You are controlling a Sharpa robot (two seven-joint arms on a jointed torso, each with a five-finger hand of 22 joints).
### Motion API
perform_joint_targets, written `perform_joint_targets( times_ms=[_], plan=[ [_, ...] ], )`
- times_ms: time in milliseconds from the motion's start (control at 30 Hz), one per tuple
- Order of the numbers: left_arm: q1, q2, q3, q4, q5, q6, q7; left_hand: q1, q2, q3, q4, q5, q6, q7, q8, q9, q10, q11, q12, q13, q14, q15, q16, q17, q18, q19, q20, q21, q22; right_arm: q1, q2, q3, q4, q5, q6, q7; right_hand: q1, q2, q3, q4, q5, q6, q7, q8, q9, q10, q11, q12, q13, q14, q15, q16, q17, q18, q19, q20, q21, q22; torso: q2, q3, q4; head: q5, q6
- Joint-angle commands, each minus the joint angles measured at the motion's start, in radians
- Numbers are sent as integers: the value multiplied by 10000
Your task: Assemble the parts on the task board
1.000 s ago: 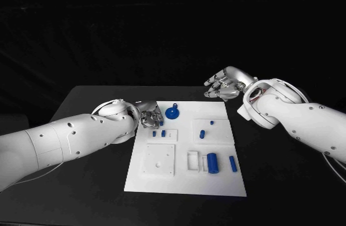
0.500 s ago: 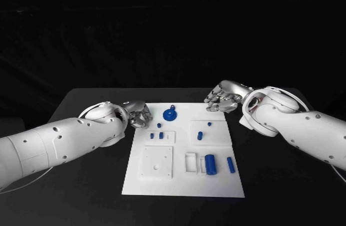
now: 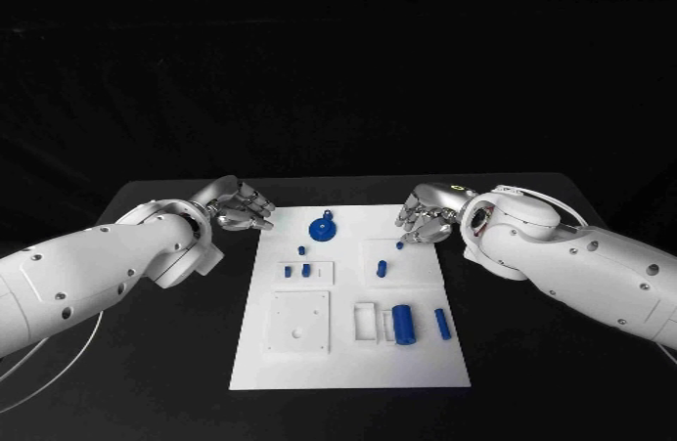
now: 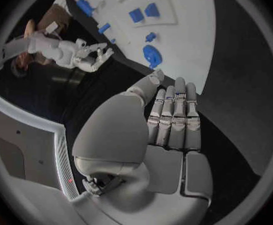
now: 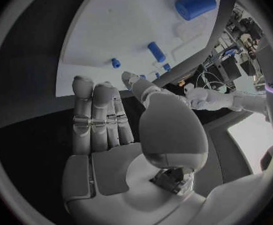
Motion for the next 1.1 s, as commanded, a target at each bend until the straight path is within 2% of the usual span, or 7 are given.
perform_joint_targets(
  times_ms=[33, 133, 300, 367, 567, 733, 1100],
  plan=[
    [49, -119, 35, 143, 3035, -437, 1191, -97, 7, -90, -20, 16, 34, 78, 20, -3, 28, 41, 45, 8, 212, 33, -713, 11, -95, 79, 52, -27, -661, -45, 38, -6, 15, -593, 576, -213, 2, -118, -35, 67, -63, -75, 29, 17, -13, -84, -15, -60, -13, 55, 30, 55, -18, 119, 435, 94, -96, 419, -8, -14, 37, -18, -10],
    [69, -209, 52, 182, 3898, -563, 1525, -156, 77, -110, -96, 46, 61, 122, 17, -4, 60, 58, 40, 7, 380, 114, -1532, 19, -106, 91, 115, -28, -1562, -76, 78, -41, -6, -662, 633, -230, 17, -113, -35, 73, -71, -72, 24, 17, -12, -86, -17, -60, -14, 54, 29, 54, -23, 121, 436, 98, -104, 416, -9, -30, 26, -9, 2],
    [84, -285, 62, 209, 4742, -611, 1896, -217, 161, -32, -166, 112, 141, 162, 20, -4, 86, 62, 39, 6, 357, 191, -2037, 12, -64, 95, 160, -9, -1945, -95, 151, -181, -70, -806, 672, -259, 72, -97, 14, 69, -120, -51, 27, 17, -12, -73, -19, -60, -14, 57, 26, 62, -37, 128, 441, 96, -109, 413, 6, -31, 23, 10, 12],
    [87, -303, 64, 226, 4944, -590, 1986, -262, 211, 1, -212, 125, 143, 166, 23, -3, 91, 66, 42, 7, 391, 225, -2288, 17, -21, 112, 195, -2, -2075, -99, 192, -238, -103, -869, 700, -273, 84, -104, 68, 63, -131, -30, 25, 17, -12, -63, -22, -60, -14, 57, 25, 68, -47, 129, 444, 95, -103, 414, 6, -17, 27, 23, 4],
    [90, -322, 65, 271, 5157, -559, 2073, -290, 232, -15, -271, 126, 137, 166, 19, -4, 83, 68, 39, 6, 481, 224, -2461, 22, -7, 130, 203, 4, -2220, -107, 278, -377, -149, -1007, 773, -291, 106, -61, 268, 25, -209, 126, 4, 19, -9, 39, -51, -61, -15, 55, 1, 84, -61, 113, 449, 80, -74, 425, 6, -6, 24, 51, -22],
    [91, -331, 65, 277, 5233, -539, 2090, -297, 245, -30, -290, 128, 140, 164, 21, -4, 77, 70, 39, 6, 501, 226, -2511, 24, -5, 144, 201, 10, -2272, -112, 336, -493, -193, -1162, 769, -311, 120, -9, 878, -126, -565, 374, -57, 7, -12, 232, -118, -65, -15, 51, -45, 102, -65, 66, 447, 28, -3, 458, 8, 4, 16, 64, -35],
    [91, -324, 65, 274, 5275, -492, 2073, -303, 259, -35, -294, 129, 149, 162, 22, -3, 78, 68, 39, 6, 509, 226, -2523, 25, -4, 150, 199, 12, -2289, -114, 497, -668, -273, -1449, 552, -406, 133, 387, 1263, -124, -1219, 970, -200, 29, 11, 732, -302, -57, -4, 113, -168, 108, -65, -44, 469, -80, 224, 495, 12, 5, 9, 78, -44]
  ],
)
